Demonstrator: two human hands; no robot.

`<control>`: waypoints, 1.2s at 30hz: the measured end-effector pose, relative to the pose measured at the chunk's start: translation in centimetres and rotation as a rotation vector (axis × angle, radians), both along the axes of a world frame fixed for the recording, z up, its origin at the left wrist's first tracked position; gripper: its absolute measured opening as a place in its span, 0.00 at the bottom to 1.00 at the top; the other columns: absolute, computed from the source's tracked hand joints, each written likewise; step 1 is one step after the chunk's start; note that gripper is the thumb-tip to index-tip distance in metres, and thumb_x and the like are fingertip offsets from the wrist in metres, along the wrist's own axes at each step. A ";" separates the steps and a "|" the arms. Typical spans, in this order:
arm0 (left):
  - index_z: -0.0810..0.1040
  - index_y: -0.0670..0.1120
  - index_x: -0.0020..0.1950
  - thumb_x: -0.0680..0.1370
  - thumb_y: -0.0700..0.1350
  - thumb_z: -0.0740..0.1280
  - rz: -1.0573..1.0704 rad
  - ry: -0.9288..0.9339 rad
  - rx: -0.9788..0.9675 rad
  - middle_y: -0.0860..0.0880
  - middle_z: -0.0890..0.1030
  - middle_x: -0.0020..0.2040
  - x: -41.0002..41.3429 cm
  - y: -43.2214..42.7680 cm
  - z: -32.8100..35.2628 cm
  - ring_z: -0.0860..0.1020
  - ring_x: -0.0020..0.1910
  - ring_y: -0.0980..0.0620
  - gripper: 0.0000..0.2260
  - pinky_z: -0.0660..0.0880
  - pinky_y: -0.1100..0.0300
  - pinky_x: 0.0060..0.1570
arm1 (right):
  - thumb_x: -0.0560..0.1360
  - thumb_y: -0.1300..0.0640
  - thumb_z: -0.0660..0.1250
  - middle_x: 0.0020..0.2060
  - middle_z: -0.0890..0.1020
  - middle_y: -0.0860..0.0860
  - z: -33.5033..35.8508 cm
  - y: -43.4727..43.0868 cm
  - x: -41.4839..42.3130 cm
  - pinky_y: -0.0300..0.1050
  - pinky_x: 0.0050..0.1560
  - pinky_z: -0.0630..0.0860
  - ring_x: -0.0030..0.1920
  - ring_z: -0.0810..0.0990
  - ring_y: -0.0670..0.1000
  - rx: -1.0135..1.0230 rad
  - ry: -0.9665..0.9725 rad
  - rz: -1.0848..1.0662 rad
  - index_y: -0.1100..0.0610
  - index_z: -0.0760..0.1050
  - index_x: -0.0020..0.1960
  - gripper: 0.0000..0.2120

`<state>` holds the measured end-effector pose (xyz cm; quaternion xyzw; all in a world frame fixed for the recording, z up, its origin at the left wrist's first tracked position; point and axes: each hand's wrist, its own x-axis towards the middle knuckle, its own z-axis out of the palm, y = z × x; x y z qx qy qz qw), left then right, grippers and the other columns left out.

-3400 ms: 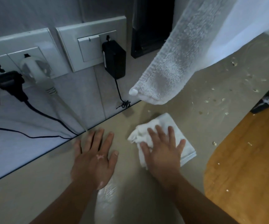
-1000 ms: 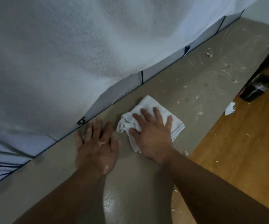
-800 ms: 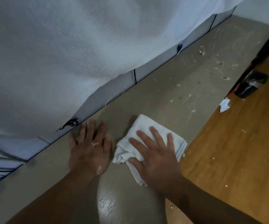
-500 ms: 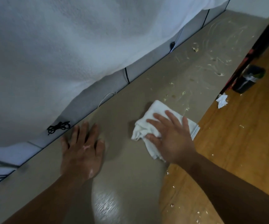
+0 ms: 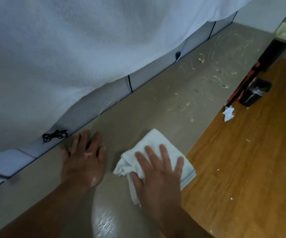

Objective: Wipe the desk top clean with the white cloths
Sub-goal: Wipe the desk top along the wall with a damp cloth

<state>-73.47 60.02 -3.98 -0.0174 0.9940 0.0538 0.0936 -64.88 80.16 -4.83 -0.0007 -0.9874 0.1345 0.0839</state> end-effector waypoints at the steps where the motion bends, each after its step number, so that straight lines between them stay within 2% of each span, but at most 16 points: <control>1: 0.49 0.58 0.83 0.83 0.60 0.40 -0.007 -0.002 0.002 0.48 0.47 0.85 -0.3 0.4 0.0 0.44 0.83 0.45 0.28 0.45 0.38 0.80 | 0.78 0.35 0.58 0.72 0.77 0.46 -0.1 0.2 0.5 0.78 0.70 0.62 0.78 0.68 0.58 -0.004 0.000 0.060 0.41 0.77 0.69 0.23; 4: 0.45 0.58 0.84 0.83 0.61 0.39 -0.043 -0.041 -0.025 0.50 0.43 0.85 -1.4 1.7 0.0 0.41 0.84 0.47 0.28 0.43 0.39 0.80 | 0.79 0.33 0.59 0.73 0.76 0.43 -0.4 3.0 -0.7 0.74 0.72 0.62 0.78 0.67 0.55 -0.032 0.012 0.171 0.39 0.76 0.69 0.22; 7: 0.45 0.57 0.84 0.82 0.61 0.37 -0.090 -0.016 -0.056 0.51 0.44 0.85 -2.5 3.5 0.0 0.41 0.84 0.48 0.29 0.45 0.40 0.80 | 0.82 0.33 0.56 0.74 0.74 0.43 -0.3 5.8 -3.6 0.73 0.74 0.60 0.79 0.65 0.53 -0.044 -0.005 0.180 0.39 0.75 0.71 0.23; 10: 0.44 0.58 0.83 0.82 0.63 0.39 -0.072 -0.032 -0.052 0.52 0.43 0.85 -3.8 5.0 -0.1 0.40 0.83 0.49 0.29 0.45 0.40 0.80 | 0.83 0.31 0.48 0.78 0.69 0.42 -0.1 9.2 -7.2 0.69 0.77 0.52 0.82 0.58 0.52 -0.021 -0.091 0.093 0.39 0.69 0.75 0.27; 12: 0.43 0.59 0.83 0.81 0.65 0.38 -0.061 -0.031 -0.058 0.52 0.42 0.85 -4.4 5.4 -0.2 0.40 0.83 0.49 0.31 0.45 0.41 0.80 | 0.82 0.30 0.46 0.79 0.67 0.41 0.0 11.7 -9.7 0.69 0.77 0.50 0.82 0.56 0.52 -0.001 -0.103 0.027 0.38 0.68 0.76 0.29; 15: 0.43 0.59 0.83 0.78 0.67 0.34 -0.057 -0.005 -0.049 0.52 0.43 0.85 -4.5 5.5 -0.1 0.41 0.84 0.49 0.34 0.45 0.41 0.81 | 0.82 0.31 0.50 0.80 0.64 0.41 0.3 15.1 -13.3 0.67 0.78 0.49 0.82 0.52 0.51 -0.030 -0.150 -0.104 0.38 0.65 0.77 0.26; 18: 0.41 0.59 0.83 0.80 0.67 0.38 -0.058 -0.014 -0.062 0.52 0.41 0.85 -4.6 5.6 0.0 0.40 0.84 0.50 0.32 0.45 0.42 0.81 | 0.83 0.36 0.54 0.80 0.64 0.43 0.7 17.0 -15.9 0.70 0.77 0.48 0.82 0.52 0.53 -0.042 -0.155 -0.246 0.39 0.64 0.77 0.24; 22: 0.41 0.59 0.83 0.81 0.67 0.40 -0.058 -0.017 -0.046 0.53 0.41 0.85 -5.0 5.7 0.2 0.39 0.84 0.49 0.31 0.45 0.42 0.81 | 0.84 0.39 0.53 0.78 0.65 0.47 0.6 15.8 -17.0 0.77 0.74 0.49 0.81 0.52 0.58 -0.083 -0.124 -0.426 0.43 0.65 0.77 0.23; 25: 0.42 0.59 0.84 0.81 0.67 0.40 -0.056 -0.020 -0.030 0.52 0.41 0.85 -5.3 5.8 0.1 0.39 0.84 0.48 0.32 0.45 0.40 0.81 | 0.84 0.41 0.53 0.79 0.64 0.48 0.6 13.2 -15.5 0.79 0.73 0.52 0.81 0.51 0.60 -0.081 -0.113 -0.462 0.44 0.64 0.78 0.23; 27: 0.41 0.59 0.83 0.81 0.67 0.39 -0.054 -0.030 -0.035 0.52 0.40 0.85 -5.6 5.8 -0.1 0.38 0.83 0.47 0.32 0.44 0.39 0.80 | 0.84 0.42 0.53 0.78 0.67 0.50 0.4 10.9 -13.2 0.81 0.71 0.54 0.81 0.55 0.62 -0.052 -0.087 -0.433 0.46 0.67 0.77 0.23; 30: 0.39 0.59 0.83 0.80 0.67 0.38 -0.054 -0.024 -0.036 0.51 0.39 0.85 -6.0 6.0 -0.2 0.37 0.83 0.46 0.32 0.44 0.38 0.80 | 0.81 0.39 0.53 0.75 0.74 0.53 -0.3 6.8 -8.9 0.82 0.69 0.58 0.79 0.63 0.66 0.006 -0.030 -0.275 0.48 0.74 0.74 0.26; 36: 0.40 0.58 0.83 0.76 0.66 0.31 -0.090 0.014 -0.046 0.49 0.44 0.85 -6.1 5.6 -0.6 0.42 0.84 0.44 0.35 0.49 0.37 0.79 | 0.79 0.35 0.57 0.74 0.75 0.47 0.0 3.5 -5.8 0.76 0.72 0.56 0.79 0.65 0.61 0.040 -0.071 0.031 0.41 0.74 0.71 0.24</control>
